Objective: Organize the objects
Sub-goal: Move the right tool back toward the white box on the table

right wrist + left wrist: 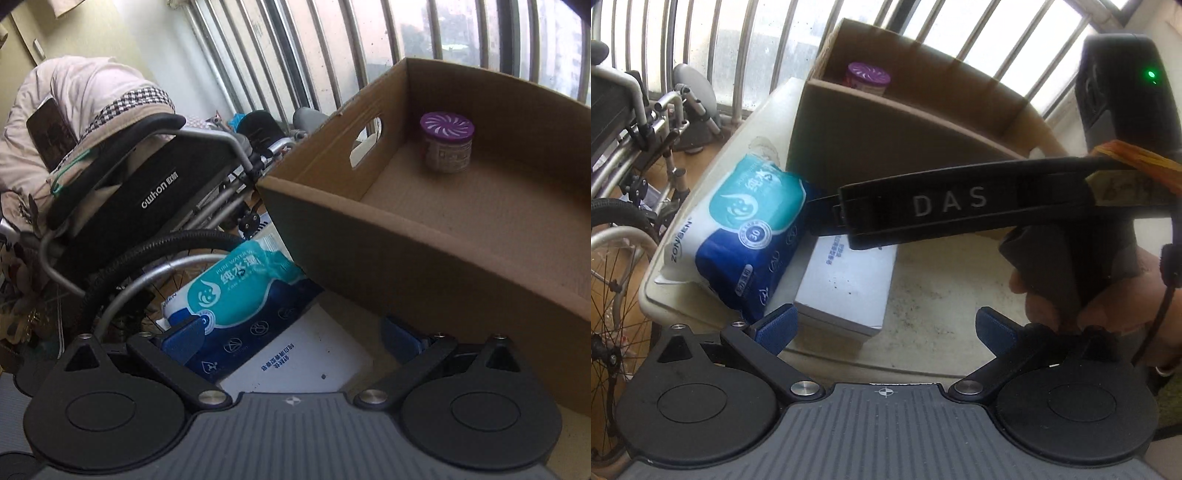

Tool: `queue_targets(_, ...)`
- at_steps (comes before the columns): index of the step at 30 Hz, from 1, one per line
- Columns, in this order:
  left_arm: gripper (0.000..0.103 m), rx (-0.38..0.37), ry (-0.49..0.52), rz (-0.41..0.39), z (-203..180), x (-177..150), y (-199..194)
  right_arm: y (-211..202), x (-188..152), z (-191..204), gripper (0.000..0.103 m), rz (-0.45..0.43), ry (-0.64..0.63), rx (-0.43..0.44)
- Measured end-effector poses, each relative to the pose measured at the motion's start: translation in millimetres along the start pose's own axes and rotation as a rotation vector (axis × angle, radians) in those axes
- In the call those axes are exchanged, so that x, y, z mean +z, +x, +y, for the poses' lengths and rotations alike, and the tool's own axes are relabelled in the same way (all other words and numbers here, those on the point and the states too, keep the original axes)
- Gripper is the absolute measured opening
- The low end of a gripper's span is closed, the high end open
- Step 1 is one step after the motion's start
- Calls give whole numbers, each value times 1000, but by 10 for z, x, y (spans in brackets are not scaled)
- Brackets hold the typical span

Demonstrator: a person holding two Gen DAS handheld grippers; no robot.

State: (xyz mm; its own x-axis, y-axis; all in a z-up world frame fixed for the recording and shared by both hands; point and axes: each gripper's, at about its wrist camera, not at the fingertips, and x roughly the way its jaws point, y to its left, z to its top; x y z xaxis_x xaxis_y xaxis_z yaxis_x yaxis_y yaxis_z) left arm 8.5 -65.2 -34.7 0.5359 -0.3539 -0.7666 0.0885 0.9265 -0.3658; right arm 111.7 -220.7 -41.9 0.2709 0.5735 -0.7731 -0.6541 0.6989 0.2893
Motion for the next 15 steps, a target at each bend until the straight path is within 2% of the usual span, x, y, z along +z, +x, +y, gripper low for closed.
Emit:
queue_targets(6,103,1,32,27,-48,-43,156,181,1,-88,103,40,-23,88)
queue_targets(12,103,23,13,38,-40,-100,211,262,-8,-94,103,89,-64,141)
queue_targets(15,103,39,10,39,-64,-107,194,230,-17,-173,103,101,-27,178)
